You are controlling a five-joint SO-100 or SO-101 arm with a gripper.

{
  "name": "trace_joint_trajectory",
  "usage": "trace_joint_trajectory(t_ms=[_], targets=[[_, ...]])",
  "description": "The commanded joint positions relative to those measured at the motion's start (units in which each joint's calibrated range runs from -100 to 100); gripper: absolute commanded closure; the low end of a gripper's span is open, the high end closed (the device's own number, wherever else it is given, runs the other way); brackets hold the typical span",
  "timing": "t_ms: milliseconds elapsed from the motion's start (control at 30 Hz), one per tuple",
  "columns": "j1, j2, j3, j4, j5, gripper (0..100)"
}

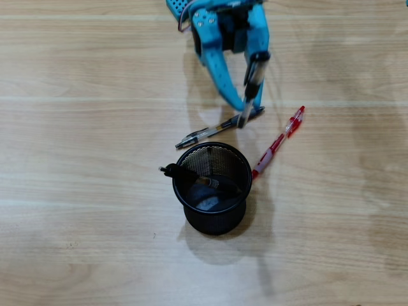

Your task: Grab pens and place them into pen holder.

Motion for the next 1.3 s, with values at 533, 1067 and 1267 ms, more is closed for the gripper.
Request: trace_joint_trajectory(t_ms=[533,1067,1267], targets=[[6.91,16.81,-0.77,-12.81,-3.21,98],[6.36,11.02,-0.05,-12.03,-2.85,84],[6.72,1.19,6.80,-9.28,-2.80,84]])
